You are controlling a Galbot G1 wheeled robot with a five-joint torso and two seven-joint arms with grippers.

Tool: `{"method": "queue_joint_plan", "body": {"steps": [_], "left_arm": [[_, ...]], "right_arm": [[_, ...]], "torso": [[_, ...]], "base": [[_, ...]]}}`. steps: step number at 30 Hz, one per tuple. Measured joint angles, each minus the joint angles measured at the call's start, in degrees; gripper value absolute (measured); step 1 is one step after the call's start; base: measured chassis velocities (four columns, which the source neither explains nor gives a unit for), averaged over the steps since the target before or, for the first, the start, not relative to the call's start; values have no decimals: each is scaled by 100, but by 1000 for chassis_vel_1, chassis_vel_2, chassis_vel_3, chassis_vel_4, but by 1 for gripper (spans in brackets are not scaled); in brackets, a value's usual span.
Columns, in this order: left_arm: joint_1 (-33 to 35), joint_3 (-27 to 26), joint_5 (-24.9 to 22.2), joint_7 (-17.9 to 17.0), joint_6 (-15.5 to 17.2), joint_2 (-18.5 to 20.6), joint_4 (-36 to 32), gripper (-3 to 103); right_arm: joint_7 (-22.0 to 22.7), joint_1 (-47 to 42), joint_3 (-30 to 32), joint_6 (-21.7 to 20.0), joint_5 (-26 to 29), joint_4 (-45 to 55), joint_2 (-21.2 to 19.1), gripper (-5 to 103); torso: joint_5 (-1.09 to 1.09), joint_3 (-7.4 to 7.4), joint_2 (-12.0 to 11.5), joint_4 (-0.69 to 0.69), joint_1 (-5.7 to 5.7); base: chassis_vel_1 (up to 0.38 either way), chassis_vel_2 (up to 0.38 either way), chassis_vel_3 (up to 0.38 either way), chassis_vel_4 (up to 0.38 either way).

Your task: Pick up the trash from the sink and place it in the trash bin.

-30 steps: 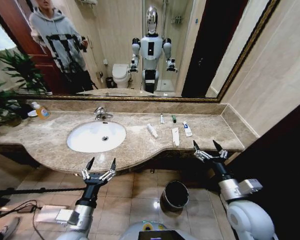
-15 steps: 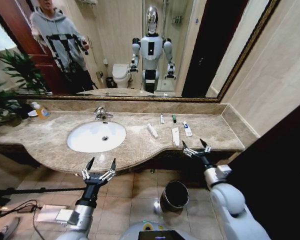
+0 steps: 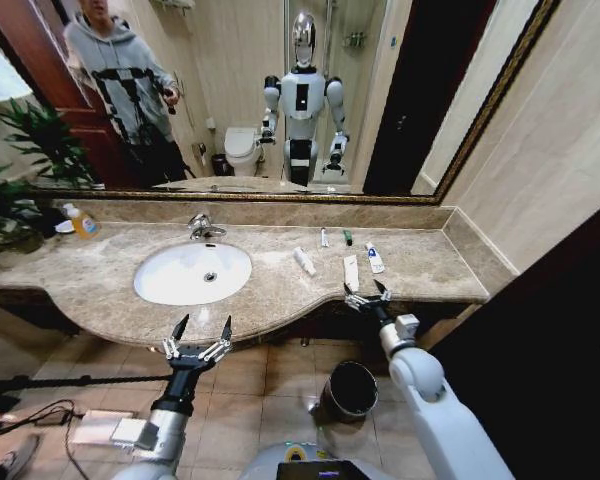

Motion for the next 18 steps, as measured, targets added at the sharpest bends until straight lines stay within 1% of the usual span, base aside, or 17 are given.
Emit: {"method": "queue_joint_plan", "body": {"steps": [1,7,8,9,11,14,15,17,18], "left_arm": [[0,0,0,0,0,0,0,100],[0,0,0,0,0,0,0,100],[0,0,0,0,0,0,0,100],[0,0,0,0,0,0,0,100],[0,0,0,0,0,0,0,100],[0,0,0,0,0,0,0,100],[0,0,0,0,0,0,0,100],[0,0,0,0,0,0,0,100],[0,0,0,0,0,0,0,100]], "right_arm": [[34,171,-88,-17,31,-179,5,100],[58,512,-183,-33,71,-644,31,100],[64,558,-184,-48,90,-721,38,101],[87,619,-176,-81,140,-850,44,92],[100,633,-166,-87,158,-890,44,92],[123,682,-143,-111,186,-979,40,76],[123,682,-143,-111,186,-979,40,76],[135,702,-138,-121,186,-1017,29,65],[135,702,-138,-121,186,-1017,29,65]], "torso": [[1,0,0,0,0],[1,0,0,0,0],[1,0,0,0,0],[1,0,0,0,0],[1,0,0,0,0],[1,0,0,0,0],[1,0,0,0,0],[1,0,0,0,0],[1,0,0,0,0]], "base": [[0,0,0,0],[0,0,0,0],[0,0,0,0],[0,0,0,0],[0,0,0,0],[0,0,0,0],[0,0,0,0],[0,0,0,0],[0,0,0,0]]}}
